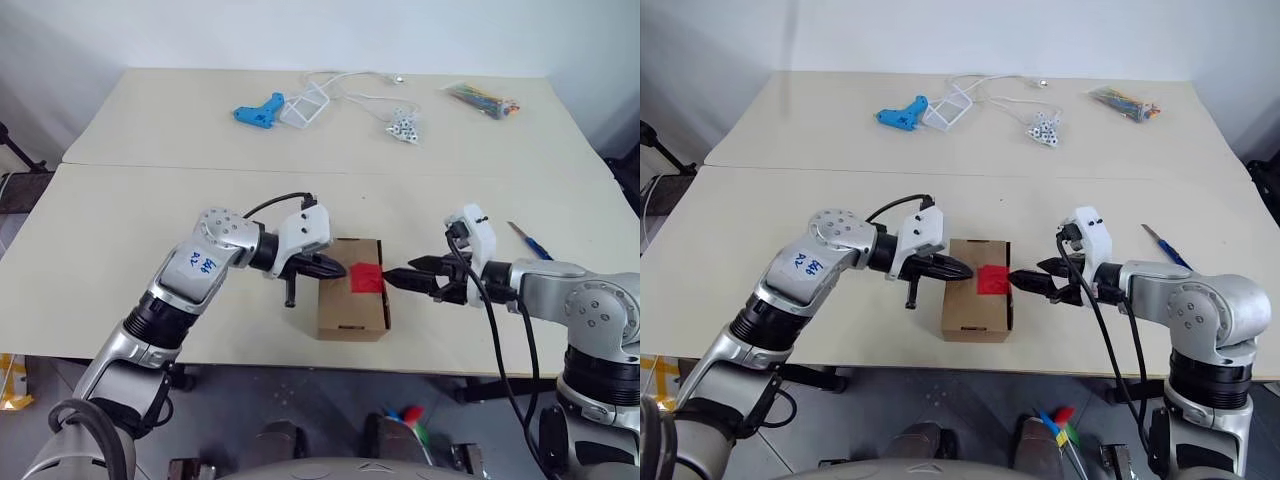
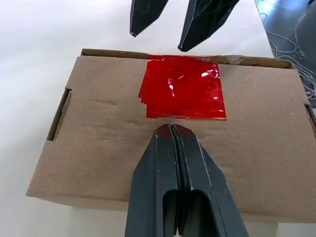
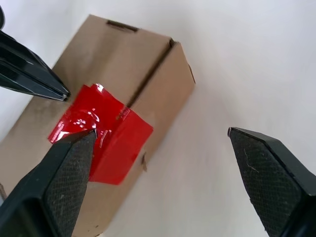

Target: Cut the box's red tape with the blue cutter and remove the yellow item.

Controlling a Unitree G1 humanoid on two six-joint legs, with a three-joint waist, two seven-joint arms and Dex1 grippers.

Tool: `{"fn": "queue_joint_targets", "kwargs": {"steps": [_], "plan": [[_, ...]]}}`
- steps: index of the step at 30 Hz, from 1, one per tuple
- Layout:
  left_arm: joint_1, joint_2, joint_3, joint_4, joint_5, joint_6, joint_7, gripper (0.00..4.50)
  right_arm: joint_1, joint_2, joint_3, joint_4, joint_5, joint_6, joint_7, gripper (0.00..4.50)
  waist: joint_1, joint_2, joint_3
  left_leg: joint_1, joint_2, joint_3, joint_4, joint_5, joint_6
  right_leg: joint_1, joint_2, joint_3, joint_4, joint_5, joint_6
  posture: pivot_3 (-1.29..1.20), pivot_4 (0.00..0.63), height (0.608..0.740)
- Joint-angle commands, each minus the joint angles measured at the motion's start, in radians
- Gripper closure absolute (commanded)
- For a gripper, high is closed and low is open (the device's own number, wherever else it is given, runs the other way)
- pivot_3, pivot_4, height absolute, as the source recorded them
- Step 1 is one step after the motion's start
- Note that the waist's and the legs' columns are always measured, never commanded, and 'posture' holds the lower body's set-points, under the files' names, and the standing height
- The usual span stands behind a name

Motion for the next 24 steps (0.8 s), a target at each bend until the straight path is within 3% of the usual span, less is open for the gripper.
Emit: {"fn": "queue_joint_targets", "kwargs": {"steps": [1, 10, 15, 24], "plan": [[0.03, 0.008, -0.044, -0.002, 0.031, 0.024, -0.005, 4.5, 0.029, -0.024, 0.05, 0.003, -0.034, -0.058, -0.008, 0.06, -0.001, 0.0, 0.0, 0.0, 0.0, 0.0, 0.0, 0.0, 0.0, 0.0, 0.0, 0.0, 0.0, 0.0, 0.0, 0.0, 0.15, 0.74], [0.027, 0.009, -0.045, -0.002, 0.032, 0.029, -0.001, 4.5, 0.058, -0.125, 0.158, 0.027, -0.088, -0.148, -0.009, 0.06, -0.001, -0.002, -0.002, 0.003, 0.0, 0.0, 0.0, 0.0, 0.0, 0.003, 0.0, 0.001, 0.0, 0.0, 0.0, 0.0, 0.15, 0.74], [0.027, 0.009, -0.046, -0.003, 0.033, 0.032, 0.002, 4.5, 0.004, -0.107, 0.168, 0.005, -0.071, -0.094, -0.046, 0.06, 0.0, -0.003, -0.002, 0.004, 0.001, 0.0, 0.0, 0.0, 0.0, 0.003, 0.0, 0.001, 0.0, 0.0, 0.0, 0.0, 0.15, 0.74], [0.037, 0.006, -0.055, -0.011, 0.041, 0.04, 0.015, 4.5, -0.085, -0.098, 0.294, -0.05, -0.104, 0.072, -0.127, 0.06, 0.0, -0.003, -0.002, 0.003, 0.001, -0.001, 0.0, 0.0, 0.0, 0.003, 0.0, 0.001, 0.0, 0.0, 0.0, 0.0, 0.15, 0.74]]}}
